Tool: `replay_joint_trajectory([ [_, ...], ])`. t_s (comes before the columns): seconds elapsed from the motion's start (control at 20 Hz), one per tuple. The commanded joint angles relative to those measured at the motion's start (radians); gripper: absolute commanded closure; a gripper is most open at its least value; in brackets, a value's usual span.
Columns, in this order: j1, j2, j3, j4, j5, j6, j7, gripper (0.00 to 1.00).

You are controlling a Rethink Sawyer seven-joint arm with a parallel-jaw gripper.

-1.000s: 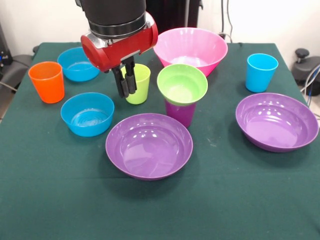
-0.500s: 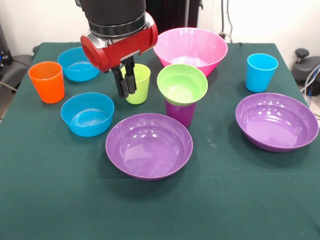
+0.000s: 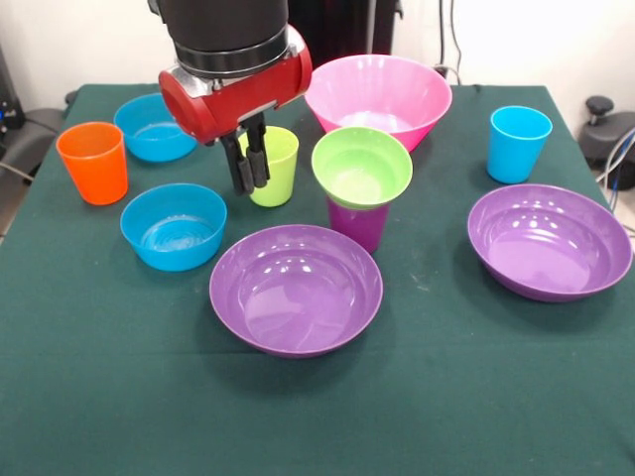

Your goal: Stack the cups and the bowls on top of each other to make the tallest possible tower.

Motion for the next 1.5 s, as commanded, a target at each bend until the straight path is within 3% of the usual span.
replay_joint_trajectory([
  [0.05, -0.014, 0.062, 0.024, -0.124, -0.032, 0.173, -0.547, 1.00],
  [0.4, 0.000, 0.166, 0.044, -0.347, -0.061, 0.271, -0.757, 1.00],
  [0.55, 0.016, 0.183, 0.035, -0.393, -0.068, 0.282, -0.786, 1.00],
  [0.95, 0.044, 0.159, -0.014, -0.352, -0.050, 0.232, -0.741, 1.00],
  [1.5, 0.034, 0.140, -0.026, -0.304, -0.037, 0.202, -0.725, 1.00],
])
